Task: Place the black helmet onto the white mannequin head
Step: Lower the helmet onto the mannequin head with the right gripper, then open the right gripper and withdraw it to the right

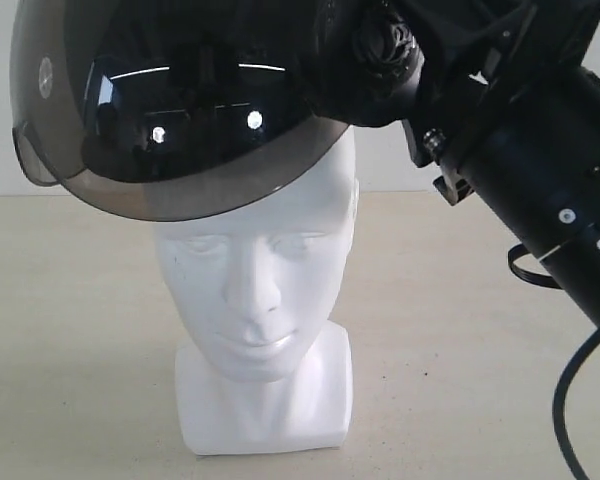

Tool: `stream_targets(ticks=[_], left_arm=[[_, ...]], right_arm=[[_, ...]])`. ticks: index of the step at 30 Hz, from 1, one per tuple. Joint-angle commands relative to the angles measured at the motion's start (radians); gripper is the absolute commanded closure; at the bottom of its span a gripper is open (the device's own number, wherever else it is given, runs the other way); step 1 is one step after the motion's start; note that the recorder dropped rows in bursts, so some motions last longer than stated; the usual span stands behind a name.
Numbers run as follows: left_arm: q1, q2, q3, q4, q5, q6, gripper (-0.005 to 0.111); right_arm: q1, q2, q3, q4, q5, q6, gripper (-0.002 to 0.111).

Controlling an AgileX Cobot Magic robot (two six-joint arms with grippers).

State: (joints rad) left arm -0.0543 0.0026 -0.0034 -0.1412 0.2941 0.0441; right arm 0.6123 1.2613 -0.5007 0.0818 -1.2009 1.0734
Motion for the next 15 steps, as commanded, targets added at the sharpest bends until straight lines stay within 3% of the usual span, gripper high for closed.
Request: stream_targets(ticks=[1, 15], left_arm=[[0.003, -0.003, 0.003, -0.007, -0.003, 0.000, 0.102], [0.003, -0.003, 0.003, -0.007, -0.003, 0.000, 0.102]], right_arm=[[-0.015, -0.043, 0.036, 0.057, -0.020, -0.066, 0.108], [-0.015, -0.043, 0.080, 0.055, -0.020, -0.080, 0.108]])
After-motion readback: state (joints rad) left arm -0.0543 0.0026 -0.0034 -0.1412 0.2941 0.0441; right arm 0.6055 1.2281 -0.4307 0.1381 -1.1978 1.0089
